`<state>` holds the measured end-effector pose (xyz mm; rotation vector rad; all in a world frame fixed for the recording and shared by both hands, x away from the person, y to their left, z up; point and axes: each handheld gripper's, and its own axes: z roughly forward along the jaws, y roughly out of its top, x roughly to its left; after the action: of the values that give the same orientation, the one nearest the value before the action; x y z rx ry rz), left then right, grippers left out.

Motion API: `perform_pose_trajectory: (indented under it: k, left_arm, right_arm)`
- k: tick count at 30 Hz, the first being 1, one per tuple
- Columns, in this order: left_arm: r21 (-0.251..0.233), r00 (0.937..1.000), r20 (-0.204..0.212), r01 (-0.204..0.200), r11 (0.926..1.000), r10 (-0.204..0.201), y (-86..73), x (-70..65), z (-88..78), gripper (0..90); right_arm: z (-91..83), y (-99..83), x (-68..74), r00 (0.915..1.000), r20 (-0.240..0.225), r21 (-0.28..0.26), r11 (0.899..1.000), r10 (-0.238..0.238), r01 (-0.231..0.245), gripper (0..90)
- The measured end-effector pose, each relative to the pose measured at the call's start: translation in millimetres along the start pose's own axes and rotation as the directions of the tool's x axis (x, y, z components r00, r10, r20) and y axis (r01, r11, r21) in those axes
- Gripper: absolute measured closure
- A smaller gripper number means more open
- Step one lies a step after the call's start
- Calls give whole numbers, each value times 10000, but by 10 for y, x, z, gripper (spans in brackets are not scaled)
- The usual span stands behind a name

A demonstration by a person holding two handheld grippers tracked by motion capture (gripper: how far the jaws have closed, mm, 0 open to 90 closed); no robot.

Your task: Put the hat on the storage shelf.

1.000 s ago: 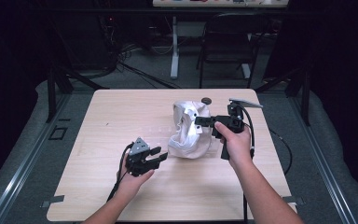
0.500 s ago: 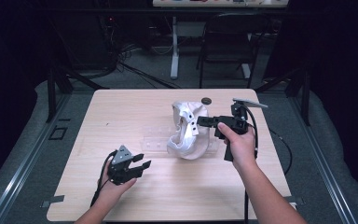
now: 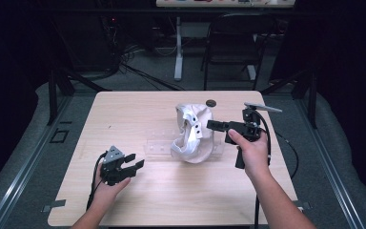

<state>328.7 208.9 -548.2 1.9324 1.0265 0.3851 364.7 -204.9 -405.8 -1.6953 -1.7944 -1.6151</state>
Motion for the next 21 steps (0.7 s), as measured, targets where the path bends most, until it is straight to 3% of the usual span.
perform_pose_trajectory:
  k: [5,11,21]
  left_arm:
    - [5,9998,-67,186,9998,-186,-19,43,20,503]
    - [46,9994,-177,309,9995,-308,-33,68,34,492]
    - [106,9992,-217,341,9994,-339,-42,76,53,481]
  right_arm:
    - [-77,-42,-17,9974,398,-218,9979,-600,609,533]
    - [-146,-136,-80,9866,1073,-277,9915,-1231,1268,486]
    - [-265,-325,-251,9710,1697,-375,9835,-1685,1772,449]
